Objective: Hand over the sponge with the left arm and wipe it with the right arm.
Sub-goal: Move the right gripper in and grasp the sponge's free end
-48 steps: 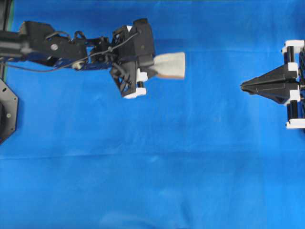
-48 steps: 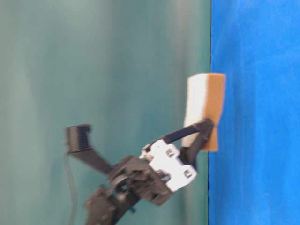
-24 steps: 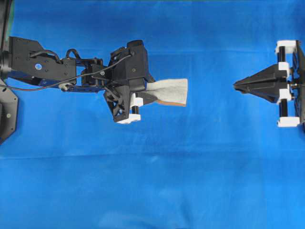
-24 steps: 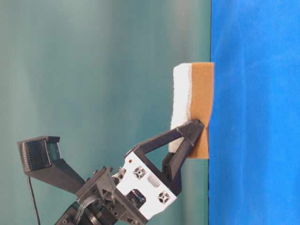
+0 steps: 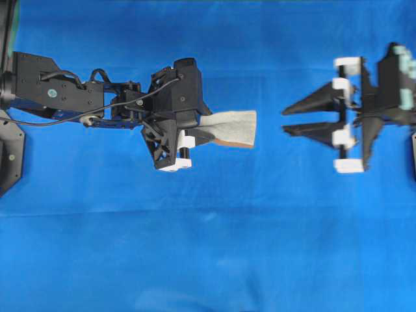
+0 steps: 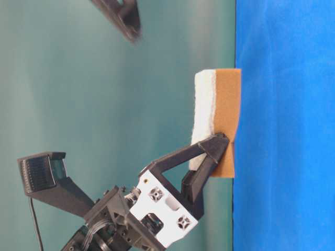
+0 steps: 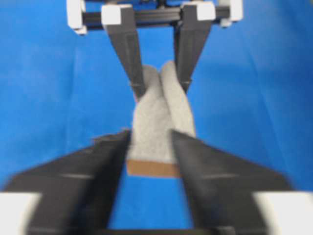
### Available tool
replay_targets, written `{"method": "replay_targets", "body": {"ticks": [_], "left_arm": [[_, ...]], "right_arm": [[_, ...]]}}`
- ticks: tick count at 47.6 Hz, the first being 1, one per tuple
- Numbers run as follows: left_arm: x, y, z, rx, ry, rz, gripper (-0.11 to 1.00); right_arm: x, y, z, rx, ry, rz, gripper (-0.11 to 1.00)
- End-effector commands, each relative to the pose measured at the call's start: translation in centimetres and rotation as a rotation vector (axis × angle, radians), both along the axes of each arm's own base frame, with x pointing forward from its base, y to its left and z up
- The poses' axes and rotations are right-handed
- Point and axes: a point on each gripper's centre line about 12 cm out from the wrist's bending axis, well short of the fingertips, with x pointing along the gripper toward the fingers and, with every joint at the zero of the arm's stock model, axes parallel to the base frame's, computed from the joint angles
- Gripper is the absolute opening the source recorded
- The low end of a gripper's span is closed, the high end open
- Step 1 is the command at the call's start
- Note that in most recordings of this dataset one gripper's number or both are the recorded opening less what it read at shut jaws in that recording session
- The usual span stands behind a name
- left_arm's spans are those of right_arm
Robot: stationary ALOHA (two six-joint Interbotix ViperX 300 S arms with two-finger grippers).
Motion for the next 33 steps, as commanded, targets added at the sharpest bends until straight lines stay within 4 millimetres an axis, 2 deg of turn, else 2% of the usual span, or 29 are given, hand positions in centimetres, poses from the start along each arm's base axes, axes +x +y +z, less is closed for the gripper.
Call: {"method": "replay_targets", "body": {"ticks": [1, 3, 13, 23, 33], "left_arm": [[-0.2, -0.2, 1.0, -0.001, -0.028, -0.003, 0.32], [-0.1, -0.1, 1.1, -0.001, -0.029, -0.001, 0.32], [-0.2, -0.1, 1.0, 0.000, -0.025, -0.002, 0.33], [-0.2, -0.2, 1.0, 0.002, -0.024, -0.005, 0.33], [-0.2, -0.1, 1.0, 0.007, -0.024, -0.007, 0.32]], "right_arm": [[1.8, -0.1, 0.5, -0.003, -0.004, 0.000, 0.64], [2.5, -0.2, 0.2, -0.002, 0.009, -0.001, 0.70], [5.5, -0.5, -0.6, -0.007, 0.079, -0.002, 0.70], [7.3, -1.1, -2.0, -0.017, 0.127, -0.009, 0.70], [8.2, -1.7, -3.9, -0.011, 0.195, -0.021, 0.70]]}}
